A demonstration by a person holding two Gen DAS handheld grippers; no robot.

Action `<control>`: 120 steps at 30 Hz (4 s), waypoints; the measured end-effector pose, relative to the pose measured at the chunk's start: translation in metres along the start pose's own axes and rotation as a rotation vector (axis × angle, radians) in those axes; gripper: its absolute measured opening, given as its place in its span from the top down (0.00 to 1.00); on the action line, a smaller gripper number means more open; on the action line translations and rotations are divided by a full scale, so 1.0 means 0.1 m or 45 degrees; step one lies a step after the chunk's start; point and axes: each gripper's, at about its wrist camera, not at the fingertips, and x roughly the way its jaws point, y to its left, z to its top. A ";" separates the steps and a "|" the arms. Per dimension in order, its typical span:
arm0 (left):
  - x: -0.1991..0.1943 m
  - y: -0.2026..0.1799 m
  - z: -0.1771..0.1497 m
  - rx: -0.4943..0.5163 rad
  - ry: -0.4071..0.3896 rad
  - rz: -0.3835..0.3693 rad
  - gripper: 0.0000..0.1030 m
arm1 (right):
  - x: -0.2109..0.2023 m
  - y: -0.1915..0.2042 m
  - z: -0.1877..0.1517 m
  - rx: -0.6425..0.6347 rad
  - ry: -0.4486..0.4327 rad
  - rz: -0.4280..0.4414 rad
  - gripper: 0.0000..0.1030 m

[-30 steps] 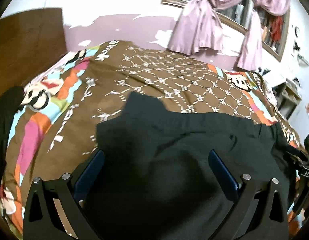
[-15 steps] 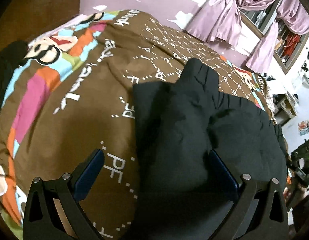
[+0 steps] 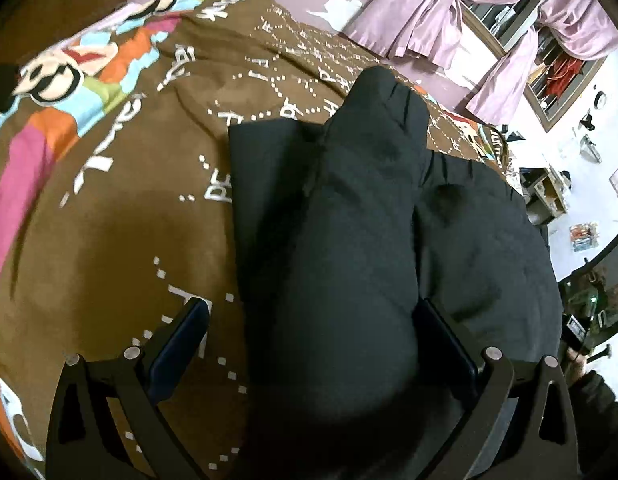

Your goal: Fold large clothes

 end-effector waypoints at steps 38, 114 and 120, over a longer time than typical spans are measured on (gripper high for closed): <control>-0.82 -0.89 -0.01 0.047 -0.109 0.001 0.85 | -0.54 1.07 0.09 -0.148 -0.110 0.062 0.83; -2.29 -1.63 -1.95 0.208 -0.824 0.533 0.04 | -1.76 2.51 -1.43 -0.480 -0.610 -0.118 0.00; -2.57 -1.71 -2.31 0.243 -0.900 0.523 0.04 | -1.96 2.72 -1.64 -0.526 -0.639 -0.088 0.00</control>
